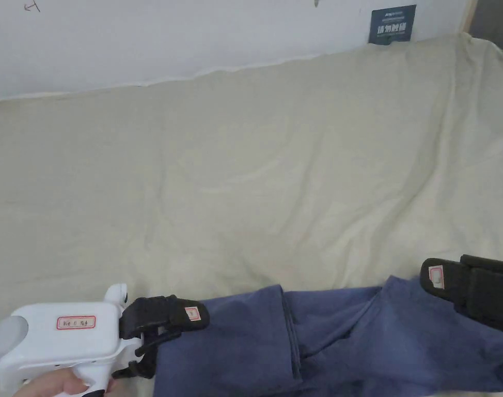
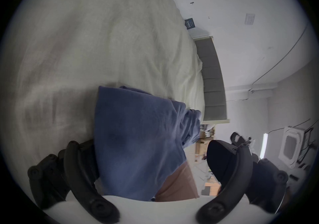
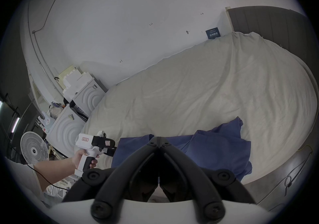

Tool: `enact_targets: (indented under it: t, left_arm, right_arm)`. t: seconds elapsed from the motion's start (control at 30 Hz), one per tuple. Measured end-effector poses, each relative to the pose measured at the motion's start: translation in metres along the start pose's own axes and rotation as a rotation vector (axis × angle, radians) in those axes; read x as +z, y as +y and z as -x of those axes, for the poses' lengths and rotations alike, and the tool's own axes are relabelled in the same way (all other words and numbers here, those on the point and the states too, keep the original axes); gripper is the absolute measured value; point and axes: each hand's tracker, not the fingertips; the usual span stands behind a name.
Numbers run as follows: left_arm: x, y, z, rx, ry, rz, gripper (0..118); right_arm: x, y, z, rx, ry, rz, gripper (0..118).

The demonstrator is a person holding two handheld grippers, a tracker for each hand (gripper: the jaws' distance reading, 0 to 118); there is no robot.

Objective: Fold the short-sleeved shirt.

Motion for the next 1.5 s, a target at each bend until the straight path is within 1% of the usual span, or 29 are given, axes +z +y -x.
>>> enact_targets:
  t: [0.03,0.07,0.1,0.17,0.2,0.23,0.3,0.37,0.4,0.5,0.57,0.7,0.8,0.83,0.9,1.0,1.07,1.2,1.27,1.3,1.33,1.37,1.4,1.43,1.47,1.5]
  left_arm:
    - [-0.001,0.002,-0.006,-0.033,0.03,0.016,92]
    - [-0.001,0.001,-0.01,-0.062,0.051,0.034,53]
    - [-0.001,0.001,-0.013,-0.081,0.089,0.036,11]
    - [-0.004,0.0,-0.018,-0.126,0.243,0.041,11]
    - [-0.002,0.002,-0.014,-0.124,0.242,0.032,11]
    - [-0.001,0.004,-0.014,-0.106,0.204,0.036,11]
    - [0.0,0.004,-0.02,-0.118,0.238,0.013,11]
    - [0.008,0.002,-0.034,-0.225,0.354,-0.029,11]
    - [0.013,0.0,-0.041,-0.264,0.369,-0.053,11]
    - [0.034,0.002,-0.065,-0.355,0.506,-0.056,11]
    - [0.053,0.006,-0.075,-0.419,0.634,-0.06,11]
    - [0.087,0.006,-0.085,-0.379,0.874,-0.09,11]
    - [0.088,-0.002,-0.103,-0.46,1.044,-0.083,11]
    - [0.079,-0.007,-0.113,-0.506,1.065,-0.076,11]
    - [0.06,-0.017,-0.133,-0.554,1.016,-0.053,11]
    - [0.015,-0.021,-0.159,-0.578,0.868,0.038,11]
    - [-0.023,-0.025,-0.175,-0.573,0.804,0.107,11]
    - [-0.09,-0.024,-0.202,-0.54,0.624,0.205,11]
    - [-0.119,-0.022,-0.212,-0.501,0.6,0.239,11]
    - [-0.129,-0.021,-0.214,-0.496,0.575,0.246,13]
    - [-0.136,-0.019,-0.216,-0.477,0.519,0.25,21]
    - [-0.14,-0.017,-0.219,-0.455,0.44,0.274,42]
    - [-0.139,-0.015,-0.22,-0.424,0.385,0.253,81]
    - [-0.136,-0.013,-0.221,-0.402,0.348,0.22,101]
    - [-0.13,-0.01,-0.222,-0.386,0.313,0.201,109]
    - [-0.122,-0.007,-0.225,-0.362,0.283,0.19,109]
  right_arm:
    - [-0.002,0.001,-0.001,-0.005,-0.002,-0.002,0]
    - [-0.005,0.002,-0.002,-0.014,-0.003,-0.002,0]
    - [-0.007,0.002,-0.003,-0.023,-0.002,-0.002,0]
    - [-0.011,0.002,-0.003,-0.036,0.003,-0.002,0]
    - [-0.013,0.001,-0.003,-0.04,0.005,0.0,0]
    - [-0.014,0.001,-0.003,-0.042,0.007,0.003,0]
    - [-0.014,0.0,-0.002,-0.042,0.017,0.009,0]
    - [-0.013,0.0,0.0,-0.031,0.023,0.017,0]
    - [-0.013,0.0,0.0,-0.025,0.024,0.018,0]
    - [-0.009,0.002,0.002,-0.009,0.028,0.014,0]
    - [-0.006,0.002,0.002,-0.009,0.035,0.004,0]
    - [0.0,-0.002,0.003,-0.056,0.069,-0.043,0]
    - [0.002,-0.007,0.005,-0.064,0.082,-0.048,0]
    - [0.003,-0.008,0.005,-0.064,0.085,-0.049,0]
    - [0.004,-0.011,0.006,-0.056,0.092,-0.045,0]
    - [0.007,-0.016,0.005,-0.045,0.092,-0.043,0]
    - [0.011,-0.017,0.003,-0.05,0.101,-0.046,0]
    - [0.019,-0.017,-0.002,-0.062,0.108,-0.051,0]
    - [0.023,-0.017,-0.006,-0.062,0.104,-0.06,0]
    - [0.025,-0.017,-0.008,-0.064,0.101,-0.065,0]
    - [0.027,-0.017,-0.01,-0.067,0.099,-0.07,0]
    - [0.028,-0.016,-0.013,-0.074,0.099,-0.074,0]
    - [0.029,-0.016,-0.015,-0.083,0.099,-0.076,0]
    - [0.03,-0.016,-0.018,-0.093,0.1,-0.078,0]
    - [0.03,-0.016,-0.022,-0.101,0.1,-0.08,0]
    - [0.03,-0.016,-0.024,-0.107,0.1,-0.081,0]
